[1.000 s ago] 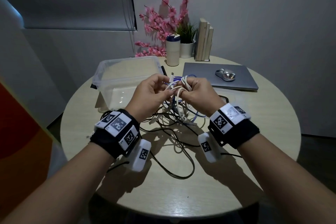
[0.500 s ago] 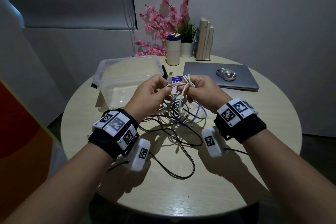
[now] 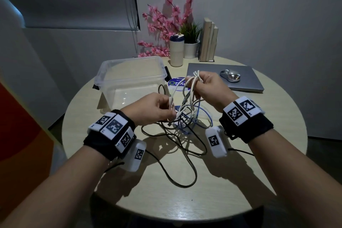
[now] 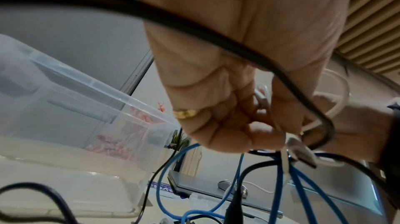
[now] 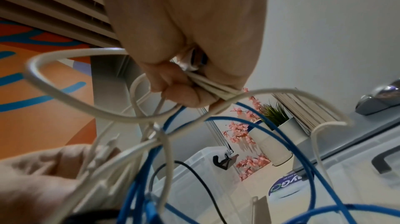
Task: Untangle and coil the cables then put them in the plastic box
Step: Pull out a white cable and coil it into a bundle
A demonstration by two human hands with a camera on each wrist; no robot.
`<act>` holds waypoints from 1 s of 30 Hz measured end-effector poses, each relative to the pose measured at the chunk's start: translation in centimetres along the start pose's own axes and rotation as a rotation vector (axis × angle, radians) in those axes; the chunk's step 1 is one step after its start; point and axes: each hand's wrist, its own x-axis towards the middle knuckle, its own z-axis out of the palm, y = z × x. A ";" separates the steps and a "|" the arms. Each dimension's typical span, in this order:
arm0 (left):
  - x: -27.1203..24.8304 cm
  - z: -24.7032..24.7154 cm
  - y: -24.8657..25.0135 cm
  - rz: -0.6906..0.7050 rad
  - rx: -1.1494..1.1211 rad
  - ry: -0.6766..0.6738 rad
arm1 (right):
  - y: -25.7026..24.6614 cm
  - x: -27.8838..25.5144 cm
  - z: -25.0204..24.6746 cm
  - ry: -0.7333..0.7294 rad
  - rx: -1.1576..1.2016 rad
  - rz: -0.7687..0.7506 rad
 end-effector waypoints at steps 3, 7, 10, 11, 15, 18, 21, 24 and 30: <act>0.5 0.0 -0.4 -0.054 0.115 0.067 | -0.4 -0.1 -0.2 0.003 0.038 -0.010; 0.5 0.1 -0.2 -0.034 0.077 0.292 | -0.8 -0.1 -0.6 -0.031 0.014 -0.045; 0.2 0.2 0.4 0.069 -0.158 0.475 | -1.1 -0.3 -0.4 -0.086 -0.021 -0.068; 0.1 0.3 0.6 0.095 -0.169 0.479 | -1.1 -0.3 -0.4 -0.095 -0.025 -0.078; 0.2 0.1 1.0 0.140 -0.095 0.422 | -1.5 -0.3 -0.1 -0.088 -0.035 -0.111; 0.0 0.2 1.3 0.140 -0.122 0.322 | -1.7 0.0 -0.3 -0.036 0.076 -0.112; -0.2 0.4 1.6 0.072 -0.301 0.315 | -1.9 0.0 -0.6 0.009 0.163 -0.113; 0.2 0.3 1.3 -0.013 -0.348 0.457 | -2.1 -0.1 -0.9 0.000 0.187 -0.120; 0.6 -0.2 1.1 0.019 -0.263 0.531 | -1.3 0.1 -0.8 -0.053 0.008 -0.053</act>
